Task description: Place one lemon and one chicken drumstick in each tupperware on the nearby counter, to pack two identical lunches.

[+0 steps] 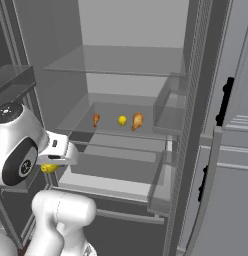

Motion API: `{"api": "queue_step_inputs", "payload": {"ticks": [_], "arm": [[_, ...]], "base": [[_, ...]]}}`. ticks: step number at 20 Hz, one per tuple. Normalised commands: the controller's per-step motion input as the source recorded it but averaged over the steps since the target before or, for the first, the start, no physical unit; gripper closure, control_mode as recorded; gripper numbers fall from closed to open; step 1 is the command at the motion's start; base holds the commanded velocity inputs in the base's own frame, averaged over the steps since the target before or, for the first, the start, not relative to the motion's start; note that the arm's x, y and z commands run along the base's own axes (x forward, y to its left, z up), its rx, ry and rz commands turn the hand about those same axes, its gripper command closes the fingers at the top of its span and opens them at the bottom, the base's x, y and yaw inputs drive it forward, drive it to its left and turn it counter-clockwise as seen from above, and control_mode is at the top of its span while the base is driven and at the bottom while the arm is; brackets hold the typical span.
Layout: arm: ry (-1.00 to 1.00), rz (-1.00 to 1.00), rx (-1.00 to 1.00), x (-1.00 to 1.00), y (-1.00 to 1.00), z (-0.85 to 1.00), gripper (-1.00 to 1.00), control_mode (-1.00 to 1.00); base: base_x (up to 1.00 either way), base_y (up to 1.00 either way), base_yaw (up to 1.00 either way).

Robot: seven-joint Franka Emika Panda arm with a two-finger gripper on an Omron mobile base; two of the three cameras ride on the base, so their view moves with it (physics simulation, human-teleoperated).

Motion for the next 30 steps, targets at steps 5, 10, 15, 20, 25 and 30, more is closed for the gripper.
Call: {"api": "queue_step_inputs", "payload": {"ticks": [5,10,15,20,25,30], "arm": [[0.0,0.0,0.0,-0.07,0.0,0.0,1.0,-1.0],[0.0,0.0,0.0,-0.04,0.0,0.0,1.0,1.0],[0.0,0.0,0.0,0.0,0.0,0.0,1.0,1.0],[0.0,0.0,0.0,0.0,0.0,0.0,1.0,1.0],[0.0,0.0,0.0,0.0,0.0,0.0,1.0,1.0],[0.0,0.0,0.0,0.0,0.0,0.0,1.0,1.0]], "base": [[0.0,0.0,0.0],[-0.55,0.0,0.0],[-1.0,0.04,-0.17],[-1.0,0.0,-0.47],[-0.88,0.0,-0.66],[-0.35,-0.13,-0.72]]}}
